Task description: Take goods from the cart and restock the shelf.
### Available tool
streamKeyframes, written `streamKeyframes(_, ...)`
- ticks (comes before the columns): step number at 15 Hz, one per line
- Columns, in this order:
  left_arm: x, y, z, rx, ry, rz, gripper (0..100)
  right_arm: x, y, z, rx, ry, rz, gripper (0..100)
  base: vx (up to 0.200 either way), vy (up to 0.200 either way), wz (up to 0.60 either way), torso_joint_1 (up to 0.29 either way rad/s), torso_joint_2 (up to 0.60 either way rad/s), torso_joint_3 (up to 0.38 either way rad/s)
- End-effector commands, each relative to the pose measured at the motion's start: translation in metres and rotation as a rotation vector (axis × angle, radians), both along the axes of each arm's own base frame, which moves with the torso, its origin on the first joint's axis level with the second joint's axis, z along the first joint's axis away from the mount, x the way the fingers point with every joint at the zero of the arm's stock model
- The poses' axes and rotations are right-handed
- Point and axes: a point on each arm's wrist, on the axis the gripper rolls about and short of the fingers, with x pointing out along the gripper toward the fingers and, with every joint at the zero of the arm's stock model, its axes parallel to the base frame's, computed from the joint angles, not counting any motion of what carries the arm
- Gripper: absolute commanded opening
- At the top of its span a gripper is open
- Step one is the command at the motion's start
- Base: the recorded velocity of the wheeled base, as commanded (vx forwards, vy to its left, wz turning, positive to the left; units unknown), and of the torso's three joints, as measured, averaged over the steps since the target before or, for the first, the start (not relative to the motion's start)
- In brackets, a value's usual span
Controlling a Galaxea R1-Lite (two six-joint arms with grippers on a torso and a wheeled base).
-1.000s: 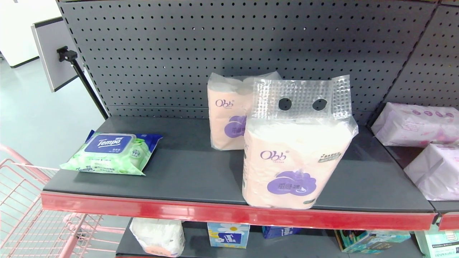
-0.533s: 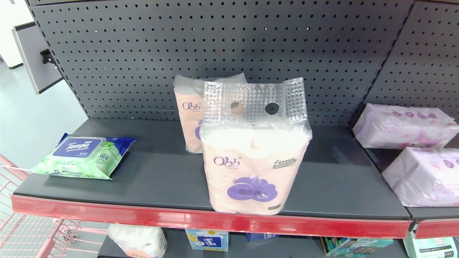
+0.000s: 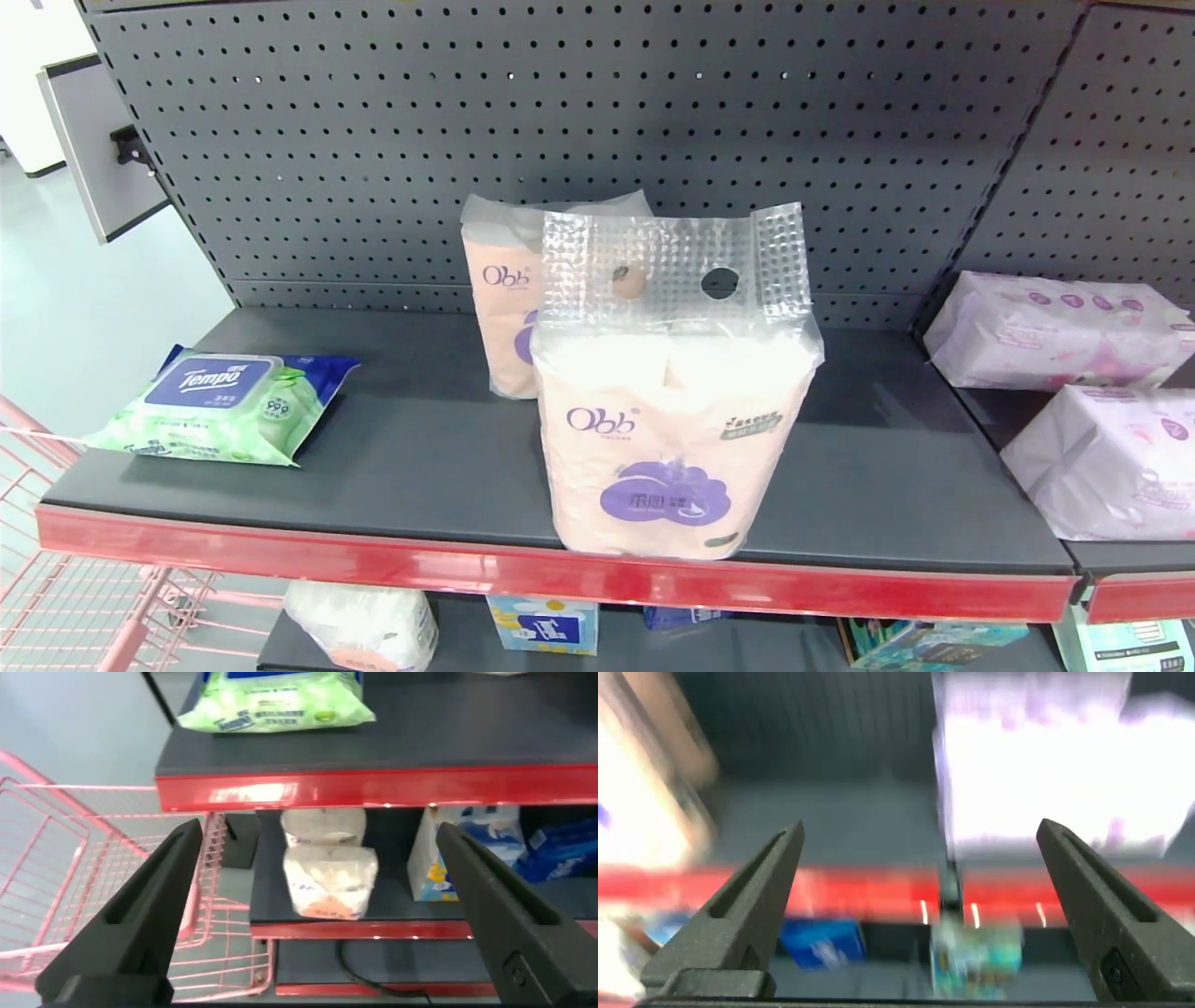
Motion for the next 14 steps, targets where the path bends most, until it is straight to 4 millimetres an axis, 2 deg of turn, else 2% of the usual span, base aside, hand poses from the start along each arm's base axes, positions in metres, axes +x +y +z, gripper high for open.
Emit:
streamKeyframes(1,-0.003,0.001,-0.009,-0.012,-0.010,-0.021,100,0.084,0.002,0.085,-0.164,0.160,0.051,100,0.000,0.000,0.00,0.000,0.00,0.000)
streamKeyframes(3,-0.002,0.001,-0.016,-0.011,-0.002,-0.009,100,0.128,0.006,0.070,-0.174,0.330,0.108,100,0.000,0.000,0.00,0.000,0.00,0.000)
streamKeyframes(5,-0.001,0.001,-0.017,-0.014,0.003,-0.019,100,0.160,0.017,0.059,-0.183,0.442,0.181,100,0.000,0.000,0.00,0.000,0.00,0.000)
streamKeyframes(7,-0.001,0.001,-0.017,-0.053,0.004,-0.036,100,0.184,0.028,0.049,-0.190,0.522,0.230,100,0.000,0.000,0.00,0.000,0.00,0.000)
streamKeyframes(8,-0.002,0.000,-0.016,-0.079,0.005,-0.054,100,0.190,0.034,0.047,-0.193,0.541,0.257,100,0.000,0.000,0.00,0.000,0.00,0.000)
streamKeyframes(10,-0.002,0.000,-0.016,-0.109,0.007,-0.065,100,0.210,0.059,0.048,-0.139,0.579,0.343,100,0.000,0.000,0.00,0.000,0.00,0.000)
streamKeyframes(14,0.000,0.000,-0.021,-0.105,0.025,-0.058,100,0.224,0.087,0.033,-0.154,0.666,0.404,100,0.000,0.000,0.00,0.000,0.00,0.000)
